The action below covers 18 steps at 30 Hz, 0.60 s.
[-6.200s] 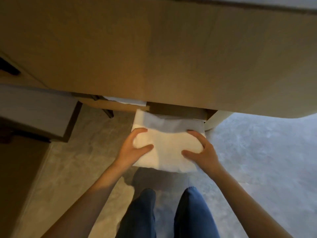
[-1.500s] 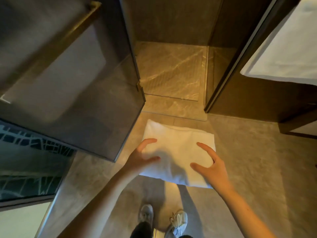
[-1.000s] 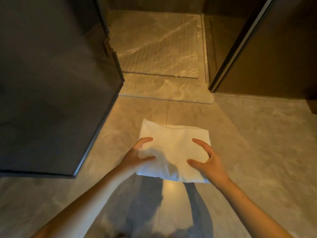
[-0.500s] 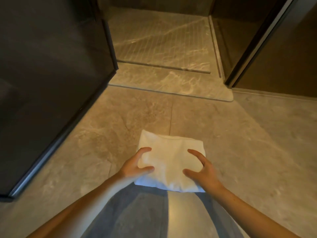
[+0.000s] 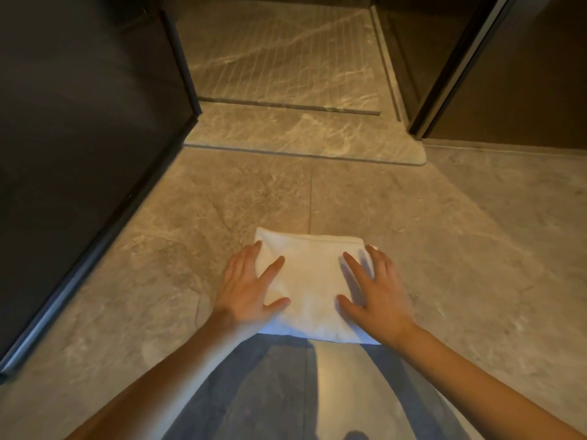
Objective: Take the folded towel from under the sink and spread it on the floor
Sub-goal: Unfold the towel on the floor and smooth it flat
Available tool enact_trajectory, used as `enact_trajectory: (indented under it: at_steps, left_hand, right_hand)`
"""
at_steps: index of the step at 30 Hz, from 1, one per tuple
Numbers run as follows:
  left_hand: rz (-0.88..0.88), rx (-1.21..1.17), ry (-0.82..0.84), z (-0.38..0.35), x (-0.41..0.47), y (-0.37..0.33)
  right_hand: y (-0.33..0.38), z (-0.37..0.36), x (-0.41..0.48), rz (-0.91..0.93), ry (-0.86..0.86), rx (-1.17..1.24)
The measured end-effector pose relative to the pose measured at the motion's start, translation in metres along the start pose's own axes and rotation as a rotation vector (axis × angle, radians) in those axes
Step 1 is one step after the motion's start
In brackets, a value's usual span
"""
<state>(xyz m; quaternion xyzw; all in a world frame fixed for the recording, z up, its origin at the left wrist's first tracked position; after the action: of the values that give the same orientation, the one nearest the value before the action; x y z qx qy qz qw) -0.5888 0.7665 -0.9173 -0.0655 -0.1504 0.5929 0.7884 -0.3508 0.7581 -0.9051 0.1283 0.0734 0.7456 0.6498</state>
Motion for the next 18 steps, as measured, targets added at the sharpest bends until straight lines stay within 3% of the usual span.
enact_trajectory:
  at_steps: [4,18]
  left_hand:
    - [-0.231,0.099,-0.03,-0.005,-0.002,-0.026]
    - [-0.182,0.069,0.101,-0.031,-0.003,-0.021]
  right_hand:
    - [0.033,-0.018,-0.002,0.151,0.047,0.027]
    - [0.035,-0.057,-0.012,0.202,0.133,-0.076]
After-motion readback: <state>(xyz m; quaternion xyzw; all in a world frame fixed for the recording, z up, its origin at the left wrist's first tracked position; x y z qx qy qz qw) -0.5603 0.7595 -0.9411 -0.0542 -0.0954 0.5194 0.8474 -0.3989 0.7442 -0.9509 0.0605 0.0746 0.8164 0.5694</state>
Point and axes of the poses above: each hand's wrist, its own x-axis towards the middle knuckle, its own z-axis out of the back of the hand, y = z × x, the point moved 7 cm from there along x, towards the middle knuckle, and after that the axes turned 9 degrees about -y, right-handed, at the moved point
